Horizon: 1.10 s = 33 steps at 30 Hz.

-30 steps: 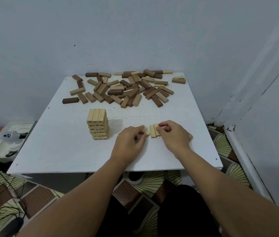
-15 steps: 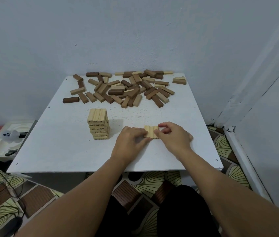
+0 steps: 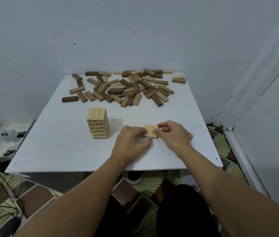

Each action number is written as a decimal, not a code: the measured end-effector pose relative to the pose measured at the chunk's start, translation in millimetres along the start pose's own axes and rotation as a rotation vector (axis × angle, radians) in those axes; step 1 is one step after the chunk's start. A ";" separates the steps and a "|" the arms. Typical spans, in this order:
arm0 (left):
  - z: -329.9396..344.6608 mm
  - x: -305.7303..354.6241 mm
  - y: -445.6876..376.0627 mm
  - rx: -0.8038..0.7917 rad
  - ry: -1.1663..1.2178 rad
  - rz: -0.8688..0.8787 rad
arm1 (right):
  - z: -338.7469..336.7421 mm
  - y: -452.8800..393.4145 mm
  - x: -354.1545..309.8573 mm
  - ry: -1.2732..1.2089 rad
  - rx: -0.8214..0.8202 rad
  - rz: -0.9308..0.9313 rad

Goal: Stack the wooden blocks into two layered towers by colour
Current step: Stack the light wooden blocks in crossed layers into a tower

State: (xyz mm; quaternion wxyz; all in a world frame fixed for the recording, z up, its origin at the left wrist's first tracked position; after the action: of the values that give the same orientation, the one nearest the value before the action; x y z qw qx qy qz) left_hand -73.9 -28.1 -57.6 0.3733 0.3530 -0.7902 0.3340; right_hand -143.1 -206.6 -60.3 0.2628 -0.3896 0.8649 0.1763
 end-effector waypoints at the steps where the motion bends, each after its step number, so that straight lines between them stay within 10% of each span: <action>1: 0.2 0.5 -0.1 -0.002 -0.006 -0.002 | 0.1 0.1 0.0 -0.005 -0.002 0.002; 33: -2.6 -3.6 -6.1 -0.046 0.038 -0.086 | -6.7 8.5 -6.8 0.121 -0.169 -0.136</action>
State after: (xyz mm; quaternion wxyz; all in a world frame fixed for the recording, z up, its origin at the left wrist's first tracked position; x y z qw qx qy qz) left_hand -66.4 -28.1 -57.7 0.4104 0.3717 -0.7744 0.3060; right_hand -147.9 -200.7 -50.1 0.1879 -0.4782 0.8327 0.2065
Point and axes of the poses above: each hand's wrist, its own y-axis away from the middle knuckle, its own z-axis out of the palm, x = y × z, the point moved 3 cm from there along -y, towards the middle knuckle, and after that the axes turned 14 degrees about y, right-handed, at the moved point
